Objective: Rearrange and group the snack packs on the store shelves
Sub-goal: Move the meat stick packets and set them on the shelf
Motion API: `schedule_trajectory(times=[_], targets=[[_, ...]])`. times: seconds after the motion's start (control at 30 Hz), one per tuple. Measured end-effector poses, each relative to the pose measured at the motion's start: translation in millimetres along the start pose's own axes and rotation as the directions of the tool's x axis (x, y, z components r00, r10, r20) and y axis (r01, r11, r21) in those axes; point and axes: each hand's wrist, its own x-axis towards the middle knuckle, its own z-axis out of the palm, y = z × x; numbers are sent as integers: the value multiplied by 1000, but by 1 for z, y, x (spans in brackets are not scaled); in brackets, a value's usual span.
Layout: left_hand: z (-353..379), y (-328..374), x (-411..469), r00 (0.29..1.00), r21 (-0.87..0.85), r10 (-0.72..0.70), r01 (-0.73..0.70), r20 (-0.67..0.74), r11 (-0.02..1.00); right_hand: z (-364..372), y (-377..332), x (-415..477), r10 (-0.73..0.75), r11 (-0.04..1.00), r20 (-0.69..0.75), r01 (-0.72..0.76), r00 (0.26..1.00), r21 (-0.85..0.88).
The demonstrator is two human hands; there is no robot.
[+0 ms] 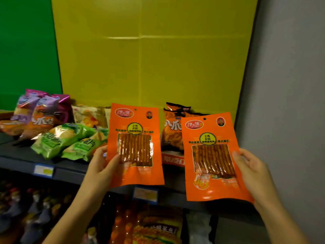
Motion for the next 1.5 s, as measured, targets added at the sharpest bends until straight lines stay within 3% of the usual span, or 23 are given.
schedule_trajectory(times=[0.2, 0.43, 0.87, 1.07, 1.5], targets=[[-141, -1, 0, 946, 115, 0, 40, -325, 993, 110, -22, 8, -55, 992, 157, 36, 986, 124], [-293, 0, -5, 865, 175, 12, 88, -502, 981, 260, -57, -17, -124, 980, 311, 68, 942, 186], [-530, 41, 16, 793, 201, 18, 132, -608, 971, 527, -144, -85, -158, 965, 377, 61, 913, 257], [-603, 31, 42, 781, 166, -14, 150, -624, 975, 633, -165, -98, -230, 964, 398, 150, 888, 222], [-772, 17, 179, 741, 313, 88, 171, -666, 934, 872, -197, -88, -302, 953, 403, 256, 864, 164]])
